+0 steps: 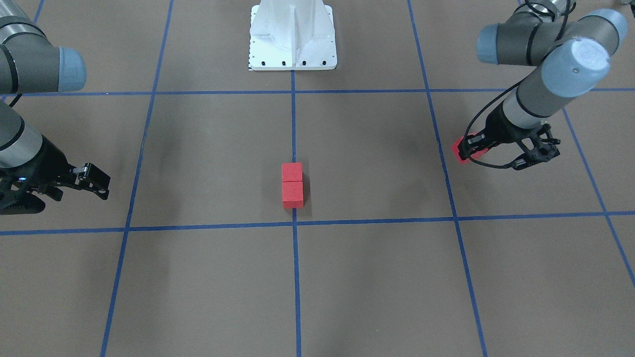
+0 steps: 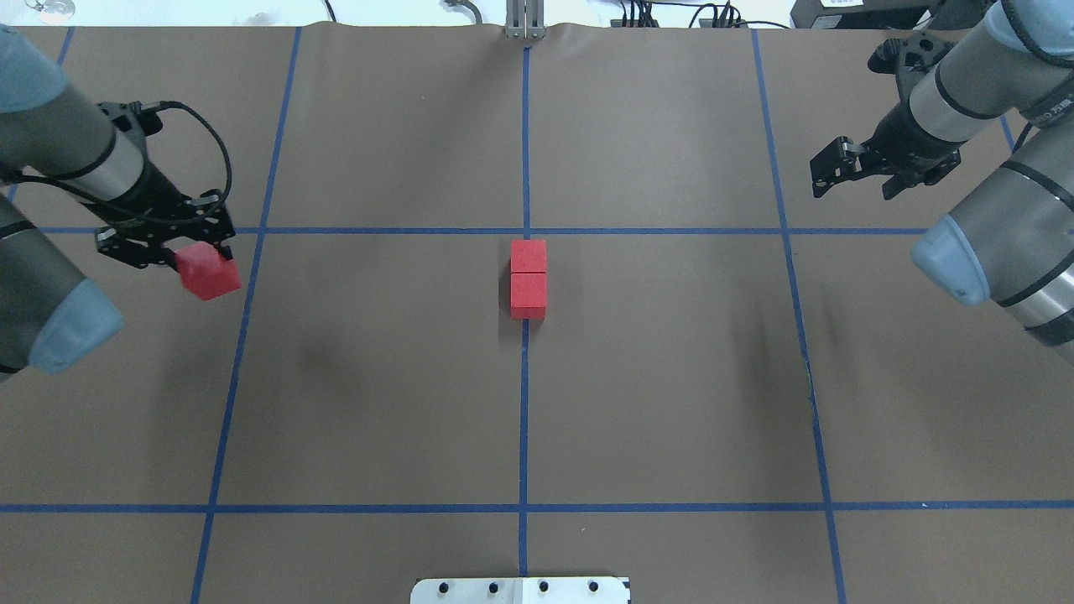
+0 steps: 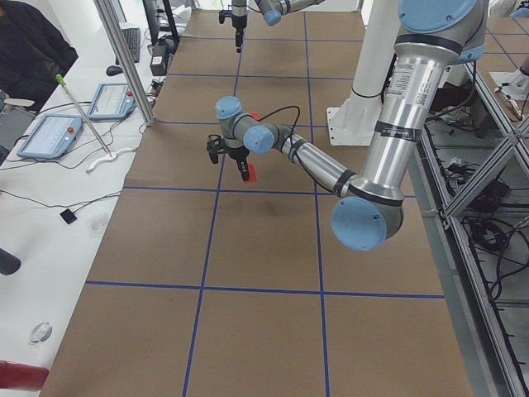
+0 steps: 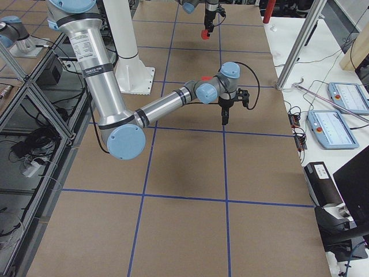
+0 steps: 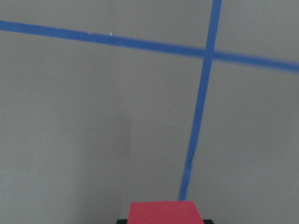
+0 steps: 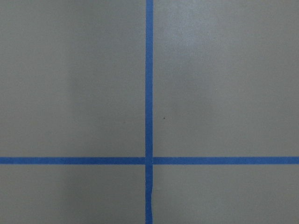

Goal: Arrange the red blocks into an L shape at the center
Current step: 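Carry the cube with the left gripper beside the far center cube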

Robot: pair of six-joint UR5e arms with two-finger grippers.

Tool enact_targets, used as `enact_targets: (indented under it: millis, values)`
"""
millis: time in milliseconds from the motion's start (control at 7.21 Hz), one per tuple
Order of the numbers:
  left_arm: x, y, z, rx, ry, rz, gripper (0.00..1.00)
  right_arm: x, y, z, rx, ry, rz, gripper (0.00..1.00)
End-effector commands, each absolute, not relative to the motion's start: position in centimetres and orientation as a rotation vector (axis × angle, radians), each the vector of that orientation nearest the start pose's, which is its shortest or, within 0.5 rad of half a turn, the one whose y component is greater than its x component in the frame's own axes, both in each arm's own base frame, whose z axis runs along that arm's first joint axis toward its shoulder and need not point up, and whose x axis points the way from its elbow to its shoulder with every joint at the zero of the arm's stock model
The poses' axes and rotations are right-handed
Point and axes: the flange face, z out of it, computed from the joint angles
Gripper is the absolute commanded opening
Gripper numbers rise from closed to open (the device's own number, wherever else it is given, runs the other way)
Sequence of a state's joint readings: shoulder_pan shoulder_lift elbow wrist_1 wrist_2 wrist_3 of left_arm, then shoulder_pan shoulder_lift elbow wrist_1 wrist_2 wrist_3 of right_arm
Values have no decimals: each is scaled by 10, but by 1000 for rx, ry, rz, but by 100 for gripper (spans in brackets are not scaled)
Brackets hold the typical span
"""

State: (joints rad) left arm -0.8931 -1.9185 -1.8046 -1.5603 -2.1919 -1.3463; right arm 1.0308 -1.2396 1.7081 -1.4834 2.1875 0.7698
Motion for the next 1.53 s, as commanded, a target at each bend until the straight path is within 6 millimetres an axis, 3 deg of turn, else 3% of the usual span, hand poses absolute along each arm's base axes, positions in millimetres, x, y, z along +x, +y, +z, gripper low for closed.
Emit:
enact_targets:
  millis: [0,278,416,971,1388]
  values:
    - [391,-521,288,-266,813,-735,0,-252,-567,403,62,-803,46,100]
    - [474,-574,235,-379,761,-919,0,-251,-567,405,60,-801,47,100]
    - [488,-580,235,-444,730,-1050,0,-251,-568,405,66,-794,50,100]
    - [547,-558,229,-636,701,-1356,0,-251,-569,407,70,-785,56,100]
    - [559,-559,215,-685,672,-1450,0,-250,-568,408,70,-785,56,100]
